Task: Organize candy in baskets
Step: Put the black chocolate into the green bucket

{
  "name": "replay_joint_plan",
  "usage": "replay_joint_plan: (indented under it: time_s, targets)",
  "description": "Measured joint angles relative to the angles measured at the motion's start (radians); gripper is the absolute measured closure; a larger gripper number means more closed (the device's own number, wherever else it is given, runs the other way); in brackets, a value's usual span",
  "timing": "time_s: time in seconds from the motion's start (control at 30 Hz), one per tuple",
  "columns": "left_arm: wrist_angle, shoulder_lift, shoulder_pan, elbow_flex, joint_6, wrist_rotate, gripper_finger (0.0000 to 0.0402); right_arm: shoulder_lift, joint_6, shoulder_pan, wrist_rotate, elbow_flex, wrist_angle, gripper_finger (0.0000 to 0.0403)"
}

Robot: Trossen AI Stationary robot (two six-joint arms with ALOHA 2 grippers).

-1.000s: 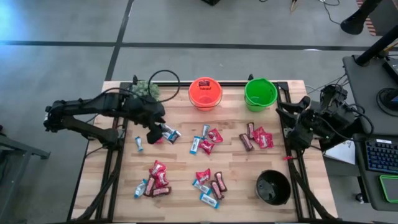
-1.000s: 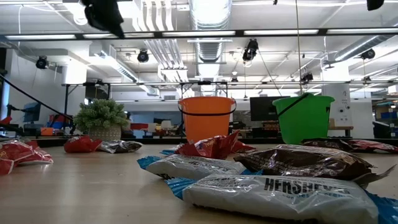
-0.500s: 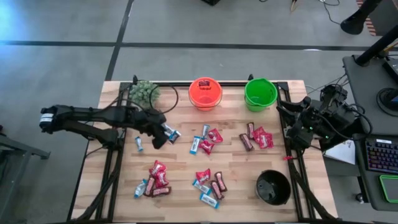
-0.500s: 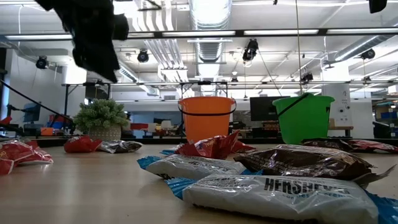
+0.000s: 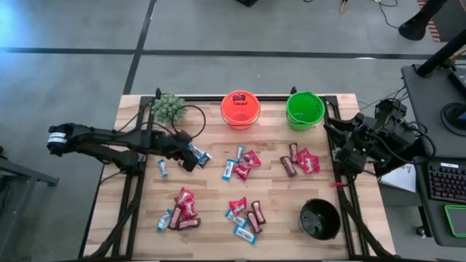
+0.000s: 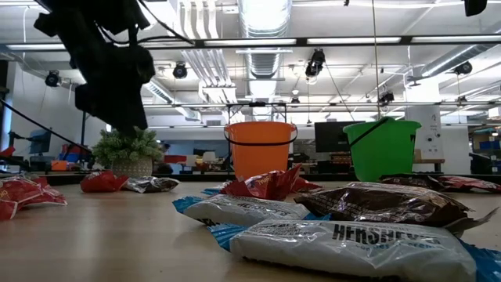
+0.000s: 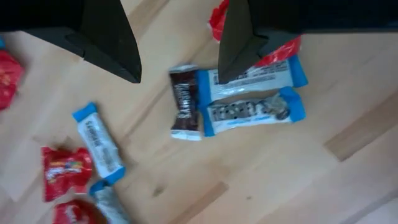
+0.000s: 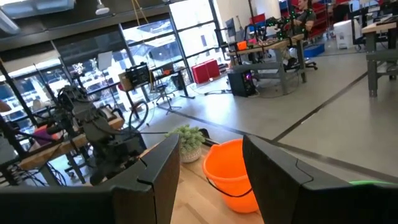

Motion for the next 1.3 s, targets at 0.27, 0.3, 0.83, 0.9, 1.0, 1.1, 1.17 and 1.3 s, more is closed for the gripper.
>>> replay_joint_plan:
  time_s: [0.27, 0.3, 0.83, 0.9, 1.0, 1.1, 1.17, 1.3]
  targets:
    - [0.056, 0.052, -0.001, 0.008, 0.001, 0.018, 0.0205, 0.0, -0.002, 0.0, 0.012, 0.0, 0.0, 0.0236]
    - [0.06, 0.059, -0.001, 0.017, 0.009, 0.032, 0.0203, 0.0, -0.005, 0.0, 0.018, 0.0, 0.0, 0.0236]
    - [0.026, 0.276, -0.001, 0.09, 0.057, 0.063, 0.0167, -0.001, -0.028, 0.0, 0.017, 0.0, 0.0, 0.0236]
    - [0.028, 0.311, -0.001, 0.099, 0.06, 0.063, 0.0167, -0.001, -0.028, 0.0, 0.017, 0.0, 0.0, 0.0236]
    - [0.039, 0.363, -0.001, 0.117, 0.072, 0.061, 0.0167, -0.001, -0.028, 0.0, 0.016, 0.0, 0.0, 0.0236]
    - [0.038, 0.412, -0.001, 0.141, 0.081, 0.061, 0.0167, -0.001, -0.028, 0.0, 0.016, 0.0, 0.0, 0.0236]
    - [0.038, 0.44, -0.001, 0.156, 0.082, 0.061, 0.0167, -0.001, -0.028, 0.0, 0.016, 0.0, 0.0, 0.0236]
    - [0.029, 0.482, -0.001, 0.175, 0.081, 0.049, 0.0173, -0.001, -0.025, 0.0, 0.015, 0.0, 0.0, 0.0236]
